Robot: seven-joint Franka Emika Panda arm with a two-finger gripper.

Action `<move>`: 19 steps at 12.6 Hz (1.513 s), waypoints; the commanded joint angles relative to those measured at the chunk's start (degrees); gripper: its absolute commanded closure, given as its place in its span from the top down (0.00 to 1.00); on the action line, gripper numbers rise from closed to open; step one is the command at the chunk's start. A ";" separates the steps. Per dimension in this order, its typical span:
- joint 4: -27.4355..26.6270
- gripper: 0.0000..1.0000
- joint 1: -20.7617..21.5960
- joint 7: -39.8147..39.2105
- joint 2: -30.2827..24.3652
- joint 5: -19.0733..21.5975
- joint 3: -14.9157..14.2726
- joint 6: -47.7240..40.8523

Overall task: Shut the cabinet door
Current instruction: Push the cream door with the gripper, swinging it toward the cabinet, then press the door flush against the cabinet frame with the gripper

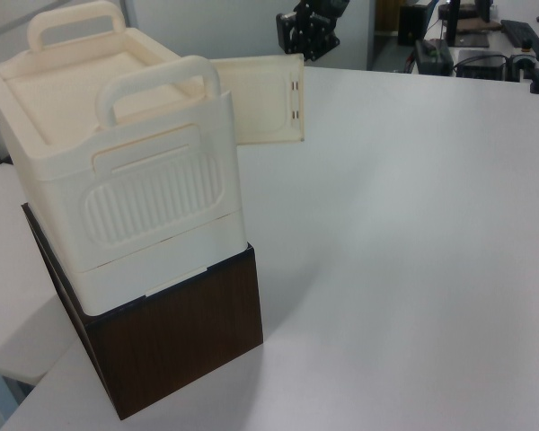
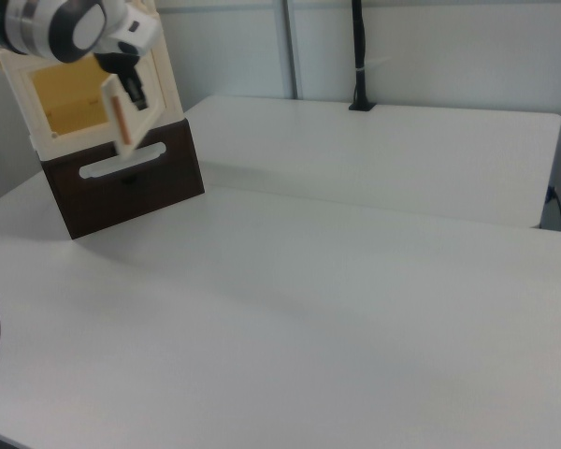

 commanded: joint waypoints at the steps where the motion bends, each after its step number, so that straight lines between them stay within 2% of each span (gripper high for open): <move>1: 0.64 0.05 0.75 -0.96 -1.04 1.87 2.38 -4.75; 3: 0.64 0.05 0.84 -1.66 -0.86 1.61 2.91 -4.48; 4: 0.64 0.10 1.36 -3.58 -0.60 1.43 2.91 -4.48; 5: 0.91 0.21 3.54 -9.43 0.01 1.43 2.65 -4.57; 6: 1.08 0.25 4.87 -13.40 0.98 1.34 2.47 -4.57; 8: 3.89 0.25 5.84 -21.84 2.47 1.34 2.64 -5.01; 11: 3.98 0.25 7.42 -36.59 3.96 -0.23 2.73 -4.58; 14: 8.18 0.26 10.15 -48.30 8.09 -5.94 2.64 -3.96; 19: 8.38 0.26 13.14 -50.35 8.37 -8.06 2.82 6.57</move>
